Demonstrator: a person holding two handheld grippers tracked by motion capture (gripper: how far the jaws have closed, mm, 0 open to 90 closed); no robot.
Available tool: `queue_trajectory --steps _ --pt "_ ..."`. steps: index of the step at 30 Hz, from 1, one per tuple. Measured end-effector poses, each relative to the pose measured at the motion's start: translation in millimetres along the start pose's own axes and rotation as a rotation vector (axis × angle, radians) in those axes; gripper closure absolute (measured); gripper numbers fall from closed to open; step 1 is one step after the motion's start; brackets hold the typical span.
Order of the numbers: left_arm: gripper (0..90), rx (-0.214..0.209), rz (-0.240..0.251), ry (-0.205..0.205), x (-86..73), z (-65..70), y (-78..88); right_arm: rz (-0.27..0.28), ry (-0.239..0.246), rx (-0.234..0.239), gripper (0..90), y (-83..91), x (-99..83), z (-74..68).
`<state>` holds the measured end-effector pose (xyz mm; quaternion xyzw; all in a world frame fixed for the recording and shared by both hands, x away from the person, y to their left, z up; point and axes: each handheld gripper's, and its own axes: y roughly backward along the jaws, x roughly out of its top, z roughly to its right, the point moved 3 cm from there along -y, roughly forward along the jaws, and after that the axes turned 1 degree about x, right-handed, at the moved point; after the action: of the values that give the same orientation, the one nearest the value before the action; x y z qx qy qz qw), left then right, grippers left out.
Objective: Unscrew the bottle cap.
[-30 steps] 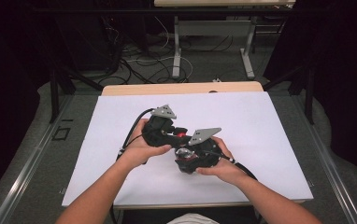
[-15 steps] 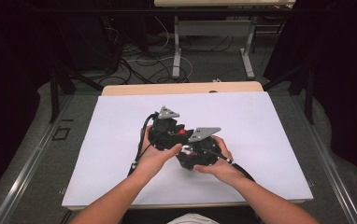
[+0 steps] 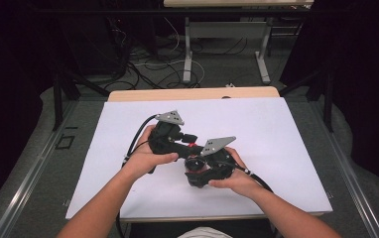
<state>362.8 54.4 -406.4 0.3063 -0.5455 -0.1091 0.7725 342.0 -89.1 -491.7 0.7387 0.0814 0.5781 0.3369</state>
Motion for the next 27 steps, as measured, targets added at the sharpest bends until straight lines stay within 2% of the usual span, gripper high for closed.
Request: queue_trajectory --steps 2,4,6,7,8,9,11,12,13,15,16,18,20,21,22,25,27 --pt "60.7 -0.021 0.009 -0.013 -0.4 0.7 0.5 0.003 0.001 0.010 30.0 -0.3 0.1 -1.1" --pt "61.3 -0.015 0.001 -0.026 -0.4 1.5 1.9 0.007 0.002 0.015 30.0 -0.2 0.5 -1.7" --pt "61.5 0.015 0.003 0.004 0.0 2.0 1.0 0.008 0.000 0.007 30.0 -0.6 0.8 -2.2" --pt "61.6 0.027 -0.017 0.014 0.2 2.5 1.7 -0.002 0.003 -0.001 30.1 -0.7 0.9 -1.7" --pt "61.6 0.063 0.001 0.038 0.5 4.1 -0.7 0.000 -0.001 -0.021 30.0 -1.4 0.9 -1.7" --pt "61.7 0.087 -0.009 0.052 1.1 4.9 -0.7 0.000 -0.001 -0.043 30.0 -2.0 0.8 -1.3" --pt "61.7 0.161 0.020 0.099 1.9 8.0 -4.9 0.003 -0.009 -0.084 30.1 -3.1 0.7 -0.2" --pt "61.8 0.193 0.021 0.115 2.6 8.7 -5.7 -0.011 -0.013 -0.101 30.1 -2.7 0.7 0.4" --pt "61.8 0.233 0.039 0.156 2.8 10.6 -7.8 -0.007 -0.014 -0.122 30.1 -3.1 0.7 1.1" --pt "61.8 0.312 0.052 0.206 2.9 13.4 -10.4 -0.011 -0.029 -0.146 30.0 -3.6 0.9 2.6" --pt "61.8 0.352 0.060 0.210 2.8 14.9 -11.8 -0.006 -0.025 -0.168 30.0 -5.0 0.7 3.1" --pt "61.8 0.387 0.072 0.238 2.7 18.0 -13.6 -0.006 -0.027 -0.190 30.0 -6.4 0.7 3.7" --pt "61.6 0.377 0.097 0.233 3.0 16.6 -13.7 0.001 -0.036 -0.195 30.0 -6.0 1.2 4.9" --pt "61.3 0.367 0.102 0.229 2.9 15.2 -13.0 -0.008 -0.037 -0.181 30.0 -4.7 1.4 5.4" --pt "60.1 0.351 0.095 0.227 2.9 14.0 -11.7 0.007 -0.033 -0.177 30.0 -5.1 1.8 6.2" --pt "54.9 0.303 0.123 0.193 3.1 10.8 -6.6 -0.005 -0.035 -0.144 30.0 -2.5 1.8 6.9" --pt "54.0 0.255 0.104 0.168 2.6 8.8 -1.1 0.011 -0.037 -0.141 29.9 -1.9 1.4 7.3"
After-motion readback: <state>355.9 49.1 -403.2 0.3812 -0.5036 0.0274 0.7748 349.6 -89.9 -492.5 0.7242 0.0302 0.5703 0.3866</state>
